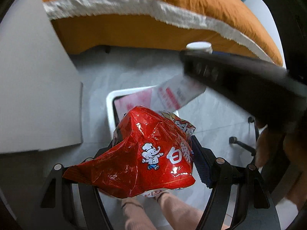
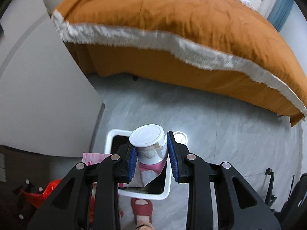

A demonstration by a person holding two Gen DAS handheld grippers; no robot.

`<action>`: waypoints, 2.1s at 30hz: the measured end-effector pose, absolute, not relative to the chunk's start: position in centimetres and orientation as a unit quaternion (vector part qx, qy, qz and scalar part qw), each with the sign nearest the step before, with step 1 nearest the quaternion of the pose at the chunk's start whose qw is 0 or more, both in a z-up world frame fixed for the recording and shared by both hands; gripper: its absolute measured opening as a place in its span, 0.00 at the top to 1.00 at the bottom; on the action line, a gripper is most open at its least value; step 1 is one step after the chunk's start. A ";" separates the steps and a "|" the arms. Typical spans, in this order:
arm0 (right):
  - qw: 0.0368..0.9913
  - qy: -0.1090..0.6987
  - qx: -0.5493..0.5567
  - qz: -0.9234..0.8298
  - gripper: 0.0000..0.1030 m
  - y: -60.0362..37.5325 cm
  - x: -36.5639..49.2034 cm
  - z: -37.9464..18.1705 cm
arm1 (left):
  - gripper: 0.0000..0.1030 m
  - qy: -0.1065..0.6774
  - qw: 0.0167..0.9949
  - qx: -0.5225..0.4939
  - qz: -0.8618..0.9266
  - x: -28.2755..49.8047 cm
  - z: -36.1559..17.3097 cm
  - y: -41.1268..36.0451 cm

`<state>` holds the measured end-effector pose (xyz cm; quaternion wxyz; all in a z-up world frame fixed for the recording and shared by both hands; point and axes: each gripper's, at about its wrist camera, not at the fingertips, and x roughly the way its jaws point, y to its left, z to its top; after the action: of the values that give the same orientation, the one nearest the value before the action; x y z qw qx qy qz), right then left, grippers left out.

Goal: Collect trash

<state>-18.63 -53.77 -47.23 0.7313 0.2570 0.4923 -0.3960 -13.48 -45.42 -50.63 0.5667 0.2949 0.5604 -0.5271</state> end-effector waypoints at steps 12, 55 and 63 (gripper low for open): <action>0.710 0.590 0.205 -0.326 0.05 -51.3 -17.5 -58.6 | 0.05 0.576 0.552 0.337 -0.499 -12.4 -61.6 -45.4; 0.926 0.295 0.049 -0.230 0.05 -45.1 -17.2 -10.3 | 0.05 0.368 0.840 0.159 -0.366 -8.0 -12.7 -35.0; 0.965 0.204 0.074 -0.148 0.05 -39.8 -13.0 -4.4 | 0.05 0.324 0.900 0.139 -0.255 -4.9 -7.4 -26.3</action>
<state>-13.03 -39.75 -4.39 0.9647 0.0743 0.2044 -0.1482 -4.86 -26.33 -7.44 0.9003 0.1395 0.3237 -0.2555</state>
